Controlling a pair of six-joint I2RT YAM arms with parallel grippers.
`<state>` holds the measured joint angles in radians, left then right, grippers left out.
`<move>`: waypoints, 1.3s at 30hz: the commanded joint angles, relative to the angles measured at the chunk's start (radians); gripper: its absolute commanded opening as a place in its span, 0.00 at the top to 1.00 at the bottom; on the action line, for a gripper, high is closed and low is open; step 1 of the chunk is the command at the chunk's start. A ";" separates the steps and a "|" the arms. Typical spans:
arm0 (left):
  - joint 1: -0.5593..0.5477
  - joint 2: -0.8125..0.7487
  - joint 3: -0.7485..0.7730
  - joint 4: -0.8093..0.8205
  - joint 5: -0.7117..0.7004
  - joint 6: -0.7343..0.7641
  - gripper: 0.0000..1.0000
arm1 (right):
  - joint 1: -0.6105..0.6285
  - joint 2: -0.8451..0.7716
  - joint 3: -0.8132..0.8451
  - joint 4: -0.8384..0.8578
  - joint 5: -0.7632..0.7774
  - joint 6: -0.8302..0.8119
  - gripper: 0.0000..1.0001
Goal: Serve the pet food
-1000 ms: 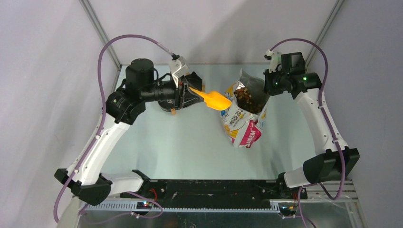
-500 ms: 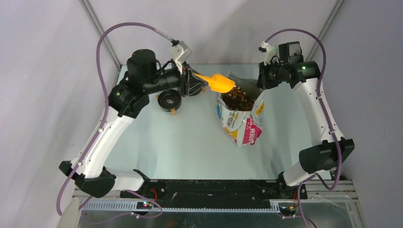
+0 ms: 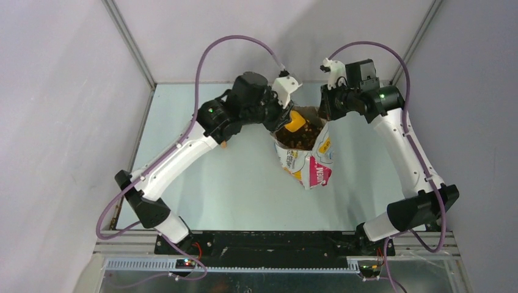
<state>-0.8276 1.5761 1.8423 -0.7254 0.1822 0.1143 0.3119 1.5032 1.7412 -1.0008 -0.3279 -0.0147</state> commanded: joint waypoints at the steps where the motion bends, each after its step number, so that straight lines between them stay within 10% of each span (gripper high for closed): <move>1: -0.066 -0.006 -0.019 0.056 -0.299 0.047 1.00 | -0.008 -0.105 0.014 0.129 -0.062 0.080 1.00; 21: -0.090 0.167 -0.139 0.190 -0.355 -0.023 1.00 | -0.041 -0.141 -0.094 0.153 -0.122 0.147 1.00; 39: -0.081 0.170 -0.231 0.152 -0.082 -0.331 1.00 | -0.092 -0.151 -0.158 0.158 -0.133 0.147 1.00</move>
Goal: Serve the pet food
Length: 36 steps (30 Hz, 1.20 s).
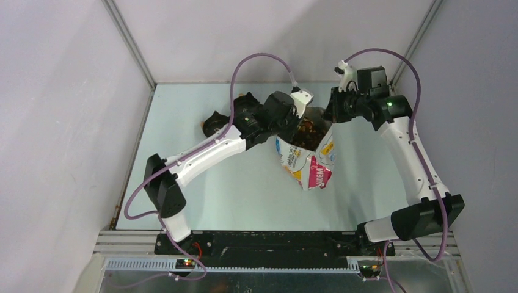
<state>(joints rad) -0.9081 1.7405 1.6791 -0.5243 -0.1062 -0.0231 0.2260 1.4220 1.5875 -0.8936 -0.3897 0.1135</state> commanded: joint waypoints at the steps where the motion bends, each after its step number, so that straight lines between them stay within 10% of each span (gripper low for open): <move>1: 0.002 -0.010 -0.078 -0.035 0.248 -0.238 1.00 | -0.012 -0.072 -0.007 0.048 -0.069 0.013 1.00; 11: 0.092 -0.094 -0.188 0.134 0.477 -0.528 1.00 | -0.035 -0.098 -0.036 0.022 -0.046 -0.009 1.00; 36: 0.310 -0.240 -0.099 0.123 0.499 -0.708 1.00 | -0.057 -0.079 0.029 -0.071 0.033 -0.110 1.00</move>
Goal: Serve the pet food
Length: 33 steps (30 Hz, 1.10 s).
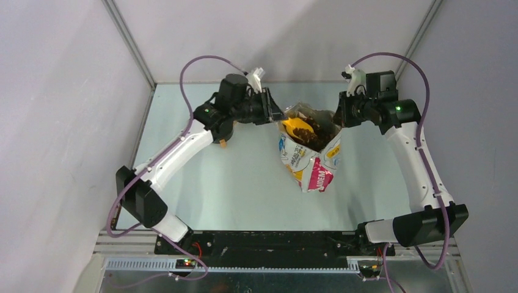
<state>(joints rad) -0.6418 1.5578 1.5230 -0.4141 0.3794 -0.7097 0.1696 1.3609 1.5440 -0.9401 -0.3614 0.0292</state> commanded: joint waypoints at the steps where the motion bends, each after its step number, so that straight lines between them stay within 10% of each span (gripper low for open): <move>1: 0.053 -0.061 0.056 0.025 0.022 -0.037 1.00 | -0.001 -0.016 0.077 -0.030 0.006 -0.027 1.00; 21: 0.181 -0.089 -0.350 0.714 0.319 -0.559 1.00 | -0.009 -0.058 0.062 -0.041 -0.026 -0.059 1.00; 33: -0.025 -0.008 0.169 -0.118 0.015 0.401 1.00 | 0.003 -0.014 0.168 -0.029 -0.065 -0.034 1.00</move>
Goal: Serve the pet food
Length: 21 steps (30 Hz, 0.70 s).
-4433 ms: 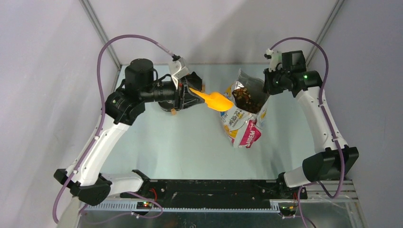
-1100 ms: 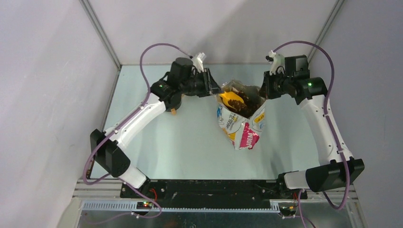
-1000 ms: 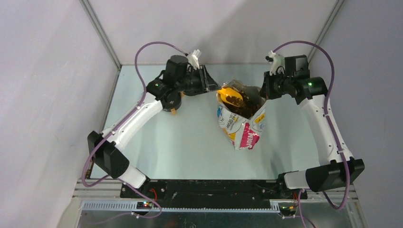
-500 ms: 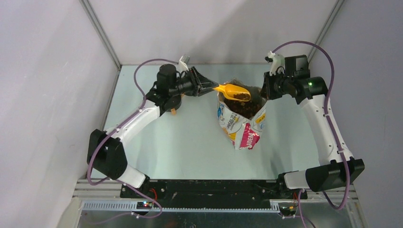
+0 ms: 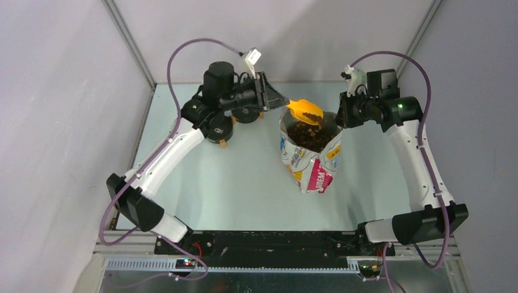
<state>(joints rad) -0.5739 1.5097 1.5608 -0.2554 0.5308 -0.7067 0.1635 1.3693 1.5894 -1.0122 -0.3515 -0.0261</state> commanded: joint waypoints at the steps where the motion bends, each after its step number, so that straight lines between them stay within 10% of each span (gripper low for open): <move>1: -0.108 0.057 0.180 -0.307 -0.171 0.431 1.00 | 0.014 -0.021 0.126 0.045 -0.078 0.031 1.00; 14: -0.339 0.217 0.209 -0.388 -0.668 0.850 1.00 | 0.048 -0.024 0.122 0.058 -0.104 0.060 1.00; 21: -0.363 0.276 0.119 -0.341 -0.564 0.737 1.00 | 0.048 -0.031 0.095 0.069 -0.113 0.066 1.00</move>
<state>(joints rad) -0.9451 1.7527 1.7023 -0.5919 -0.0502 0.0803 0.2016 1.3914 1.6279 -1.0431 -0.3714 0.0105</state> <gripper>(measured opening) 0.316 0.008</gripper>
